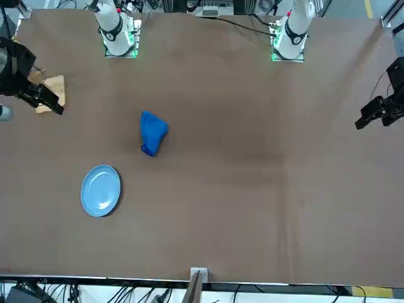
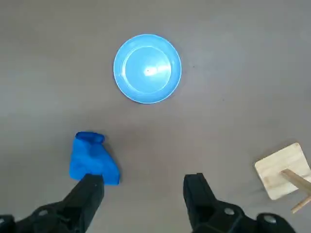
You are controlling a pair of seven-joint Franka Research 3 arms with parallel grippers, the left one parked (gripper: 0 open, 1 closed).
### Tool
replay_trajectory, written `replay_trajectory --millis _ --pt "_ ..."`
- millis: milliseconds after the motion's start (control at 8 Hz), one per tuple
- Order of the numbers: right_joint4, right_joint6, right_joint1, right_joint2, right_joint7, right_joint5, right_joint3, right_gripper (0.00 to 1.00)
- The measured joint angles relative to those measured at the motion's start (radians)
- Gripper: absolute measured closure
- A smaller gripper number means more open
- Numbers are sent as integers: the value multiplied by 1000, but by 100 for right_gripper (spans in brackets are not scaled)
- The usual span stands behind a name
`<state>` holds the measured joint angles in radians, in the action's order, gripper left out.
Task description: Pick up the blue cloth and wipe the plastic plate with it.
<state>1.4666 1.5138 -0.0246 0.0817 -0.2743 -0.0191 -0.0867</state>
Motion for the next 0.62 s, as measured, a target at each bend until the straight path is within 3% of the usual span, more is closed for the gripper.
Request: replay_trajectory --millis 375,625 --pt "15 32 65 28 -107 -9 -17 0" --pt "77 166 108 76 -223 -6 -23 0"
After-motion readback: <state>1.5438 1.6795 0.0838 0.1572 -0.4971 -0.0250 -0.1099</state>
